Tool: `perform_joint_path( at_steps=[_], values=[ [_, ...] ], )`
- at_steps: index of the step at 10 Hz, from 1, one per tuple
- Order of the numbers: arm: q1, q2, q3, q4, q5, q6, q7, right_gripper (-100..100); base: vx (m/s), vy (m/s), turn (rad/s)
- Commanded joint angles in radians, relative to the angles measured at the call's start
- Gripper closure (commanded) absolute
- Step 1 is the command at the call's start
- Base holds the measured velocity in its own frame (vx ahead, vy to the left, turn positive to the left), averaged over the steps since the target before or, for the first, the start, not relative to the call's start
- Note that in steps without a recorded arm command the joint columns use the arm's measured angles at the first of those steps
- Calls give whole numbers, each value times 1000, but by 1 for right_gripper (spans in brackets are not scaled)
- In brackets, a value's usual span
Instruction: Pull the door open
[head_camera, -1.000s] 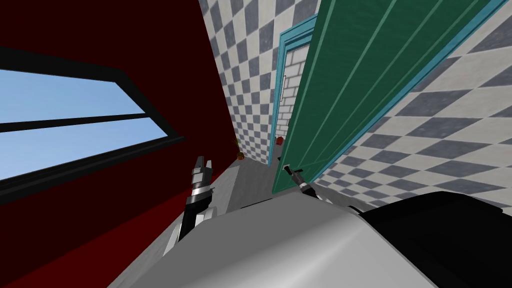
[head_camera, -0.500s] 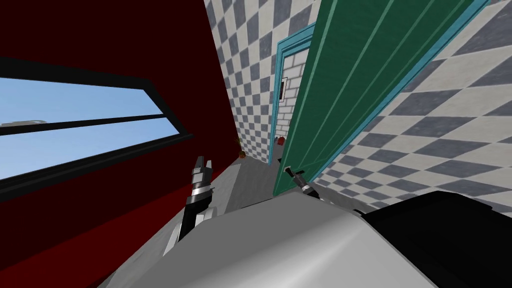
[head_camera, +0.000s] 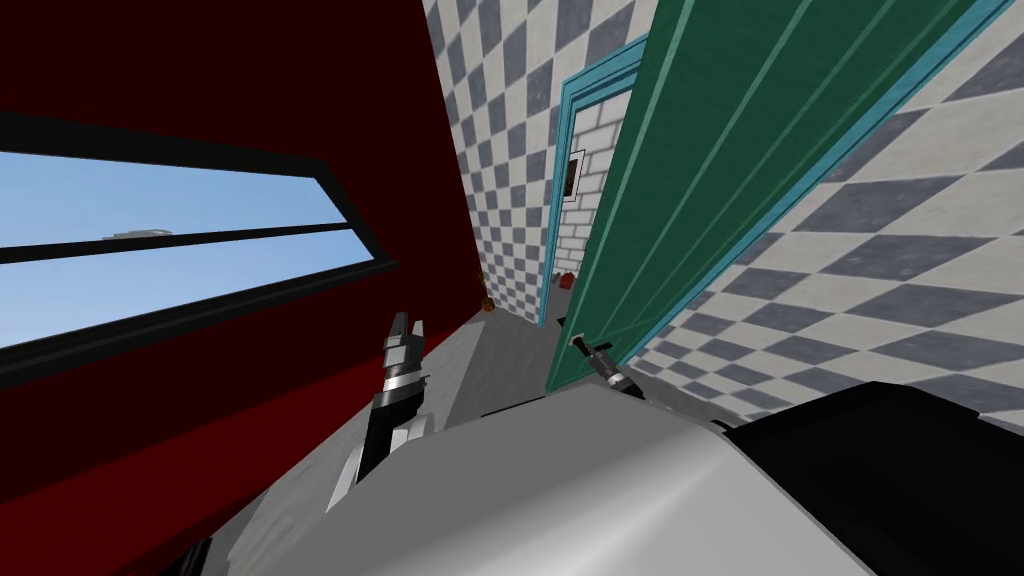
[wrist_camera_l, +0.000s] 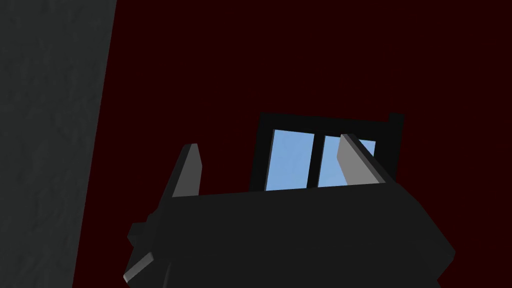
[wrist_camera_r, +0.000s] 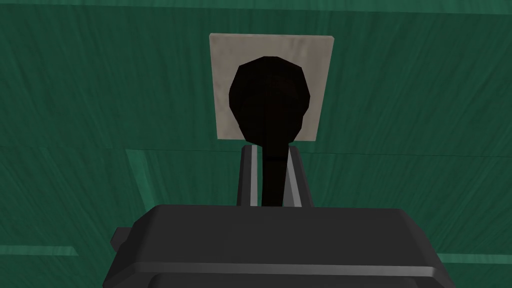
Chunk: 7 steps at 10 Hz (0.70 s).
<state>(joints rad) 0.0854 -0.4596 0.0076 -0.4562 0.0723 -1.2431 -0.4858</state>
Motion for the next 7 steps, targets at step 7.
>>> perform_joint_path(
  at_steps=[7],
  values=[
    [11,-11,-1,32,4,-47,-7,100,-167,-68,155]
  ],
)
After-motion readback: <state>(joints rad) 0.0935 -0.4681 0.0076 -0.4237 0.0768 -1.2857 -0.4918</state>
